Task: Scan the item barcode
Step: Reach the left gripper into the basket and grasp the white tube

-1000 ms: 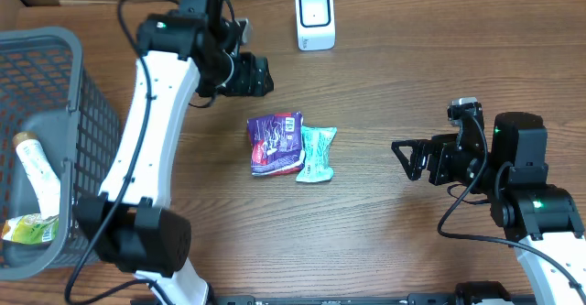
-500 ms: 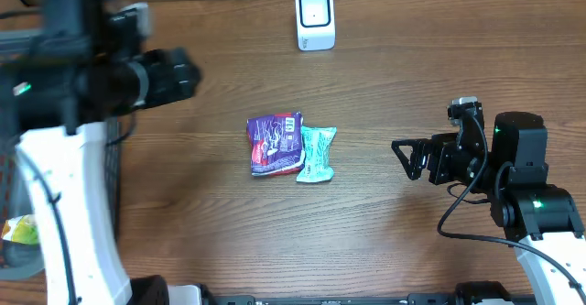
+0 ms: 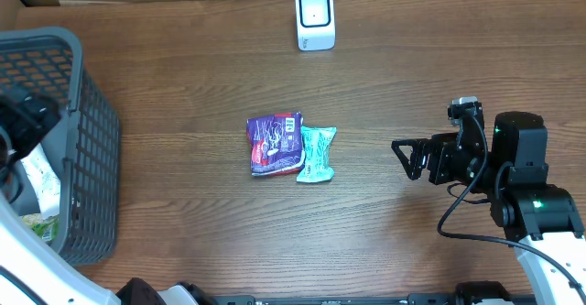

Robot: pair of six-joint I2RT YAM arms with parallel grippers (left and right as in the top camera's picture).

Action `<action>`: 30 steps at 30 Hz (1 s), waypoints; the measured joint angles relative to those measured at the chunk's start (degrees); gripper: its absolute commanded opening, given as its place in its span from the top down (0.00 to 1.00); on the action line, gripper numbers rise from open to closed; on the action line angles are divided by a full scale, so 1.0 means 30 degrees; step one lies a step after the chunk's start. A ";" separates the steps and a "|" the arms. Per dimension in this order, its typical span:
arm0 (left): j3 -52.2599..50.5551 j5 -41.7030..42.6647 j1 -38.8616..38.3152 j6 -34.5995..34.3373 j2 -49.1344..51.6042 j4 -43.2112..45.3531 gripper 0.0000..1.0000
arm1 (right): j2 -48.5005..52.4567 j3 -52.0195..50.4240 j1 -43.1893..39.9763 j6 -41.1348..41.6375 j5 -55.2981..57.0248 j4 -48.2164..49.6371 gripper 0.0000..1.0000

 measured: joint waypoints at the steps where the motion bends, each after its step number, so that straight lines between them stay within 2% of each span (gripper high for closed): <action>1: -0.0138 -0.0015 0.0408 0.0000 0.0073 0.0160 0.11 | 0.0000 0.0000 0.0000 0.0000 0.0000 0.0007 0.00; 11: -0.1464 -0.0940 0.1836 -0.0080 0.2958 0.1173 0.06 | 0.0000 0.0000 -0.0007 0.0000 0.0000 0.0117 0.00; 20: -0.1603 -0.2076 0.2091 -0.0364 0.5275 0.1246 0.12 | 0.0000 0.0000 0.0000 -0.0007 0.0007 0.0284 0.00; 30: -0.1647 -0.2659 0.2091 -0.0568 0.5639 0.1239 0.14 | 0.0000 0.0000 0.0000 0.0000 0.0007 0.0430 0.01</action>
